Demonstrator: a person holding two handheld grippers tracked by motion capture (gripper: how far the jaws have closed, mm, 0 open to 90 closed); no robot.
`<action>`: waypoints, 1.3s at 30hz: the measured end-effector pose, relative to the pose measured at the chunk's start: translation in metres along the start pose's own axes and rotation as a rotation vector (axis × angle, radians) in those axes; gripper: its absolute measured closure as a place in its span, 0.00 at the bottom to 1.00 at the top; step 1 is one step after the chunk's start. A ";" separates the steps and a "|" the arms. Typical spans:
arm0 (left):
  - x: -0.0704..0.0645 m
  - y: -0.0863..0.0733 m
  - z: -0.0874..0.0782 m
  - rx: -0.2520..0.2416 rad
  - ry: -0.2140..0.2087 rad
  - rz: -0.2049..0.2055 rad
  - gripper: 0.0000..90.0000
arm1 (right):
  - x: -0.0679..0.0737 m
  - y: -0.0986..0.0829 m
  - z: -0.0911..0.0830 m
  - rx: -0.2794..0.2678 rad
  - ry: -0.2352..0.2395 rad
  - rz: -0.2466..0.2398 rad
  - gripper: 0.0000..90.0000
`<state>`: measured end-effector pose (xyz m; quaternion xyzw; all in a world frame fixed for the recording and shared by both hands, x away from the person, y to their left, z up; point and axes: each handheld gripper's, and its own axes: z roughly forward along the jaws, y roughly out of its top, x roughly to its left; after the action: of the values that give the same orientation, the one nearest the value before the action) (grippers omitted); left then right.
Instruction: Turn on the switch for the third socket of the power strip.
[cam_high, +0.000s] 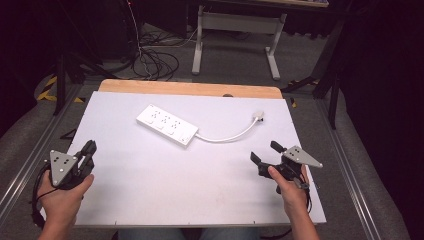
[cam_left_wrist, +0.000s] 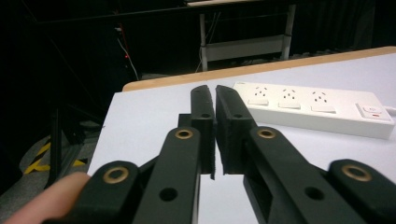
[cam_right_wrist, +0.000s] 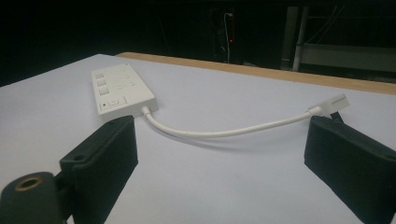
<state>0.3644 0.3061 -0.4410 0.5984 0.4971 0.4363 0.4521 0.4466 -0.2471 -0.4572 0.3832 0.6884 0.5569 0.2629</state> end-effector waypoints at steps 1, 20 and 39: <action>0.000 0.000 0.000 0.000 -0.002 0.001 0.99 | 0.000 0.000 0.000 0.000 0.001 0.000 0.11; 0.008 0.003 0.001 0.006 0.007 -0.035 1.00 | 0.000 0.000 0.000 0.004 0.003 -0.001 0.11; 0.006 0.006 0.011 0.015 -0.017 -0.034 1.00 | 0.000 -0.004 -0.006 0.010 -0.008 -0.001 0.11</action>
<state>0.3775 0.3106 -0.4373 0.5969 0.5064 0.4197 0.4595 0.4414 -0.2509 -0.4597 0.3862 0.6904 0.5518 0.2641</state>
